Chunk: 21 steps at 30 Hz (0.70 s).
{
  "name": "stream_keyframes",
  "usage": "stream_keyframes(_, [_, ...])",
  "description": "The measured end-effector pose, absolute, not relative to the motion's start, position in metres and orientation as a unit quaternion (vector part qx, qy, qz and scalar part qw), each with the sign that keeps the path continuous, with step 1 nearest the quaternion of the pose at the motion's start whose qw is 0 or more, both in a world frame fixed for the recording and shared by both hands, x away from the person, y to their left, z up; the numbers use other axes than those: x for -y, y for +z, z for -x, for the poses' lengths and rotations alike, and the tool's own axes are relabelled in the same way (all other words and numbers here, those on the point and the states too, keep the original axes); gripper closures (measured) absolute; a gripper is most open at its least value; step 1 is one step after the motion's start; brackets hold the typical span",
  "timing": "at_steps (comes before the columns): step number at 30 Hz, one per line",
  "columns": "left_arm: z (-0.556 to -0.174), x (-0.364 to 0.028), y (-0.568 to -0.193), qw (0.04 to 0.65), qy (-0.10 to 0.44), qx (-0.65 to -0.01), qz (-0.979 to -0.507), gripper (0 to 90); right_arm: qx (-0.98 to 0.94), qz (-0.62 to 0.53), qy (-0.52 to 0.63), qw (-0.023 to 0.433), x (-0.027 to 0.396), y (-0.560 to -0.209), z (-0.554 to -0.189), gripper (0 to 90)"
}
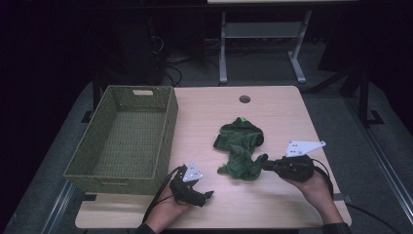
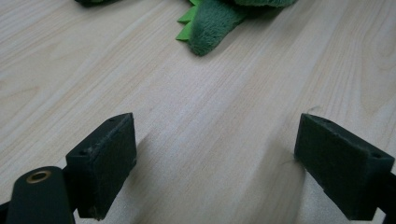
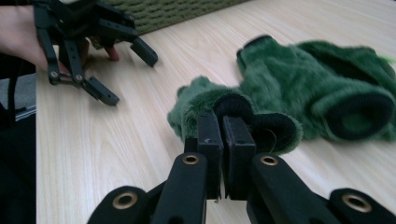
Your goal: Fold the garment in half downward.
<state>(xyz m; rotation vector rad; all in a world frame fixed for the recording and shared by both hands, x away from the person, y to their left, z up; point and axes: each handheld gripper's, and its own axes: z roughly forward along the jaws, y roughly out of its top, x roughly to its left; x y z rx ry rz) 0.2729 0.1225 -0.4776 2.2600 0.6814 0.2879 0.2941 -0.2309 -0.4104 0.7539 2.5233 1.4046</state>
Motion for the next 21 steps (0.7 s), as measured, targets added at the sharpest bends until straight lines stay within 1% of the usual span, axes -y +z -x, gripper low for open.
stream_keyframes(5, [-0.273, -0.122, -0.478, 0.374, 0.111, -0.269, -0.881, 12.2, -0.850, -0.230, 0.470, 0.062, 0.216, -0.404, -0.303, 87.2])
stream_keyframes(12, [-0.273, -0.122, -0.478, 0.374, 0.113, -0.267, -0.881, 12.2, -0.862, -0.206, 0.463, 0.036, 0.190, -0.408, -0.321, 87.0])
stream_keyframes(15, [-0.273, -0.122, -0.478, 0.374, 0.113, -0.267, -0.881, 12.2, -0.859, -0.204, 0.468, 0.027, 0.181, -0.411, -0.329, 84.8])
stream_keyframes(17, [-0.273, -0.122, -0.478, 0.373, 0.113, -0.266, -0.881, 12.2, -0.860, -0.204, 0.466, 0.031, 0.176, -0.411, -0.332, 80.0])
stream_keyframes(19, [-0.273, -0.122, -0.478, 0.374, 0.112, -0.267, -0.881, 12.2, -0.855, -0.210, 0.472, 0.034, 0.174, -0.409, -0.335, 77.4])
stream_keyframes(21, [-0.273, -0.122, -0.478, 0.374, 0.113, -0.267, -0.881, 12.2, -0.850, -0.216, 0.479, 0.041, 0.175, -0.405, -0.336, 78.5])
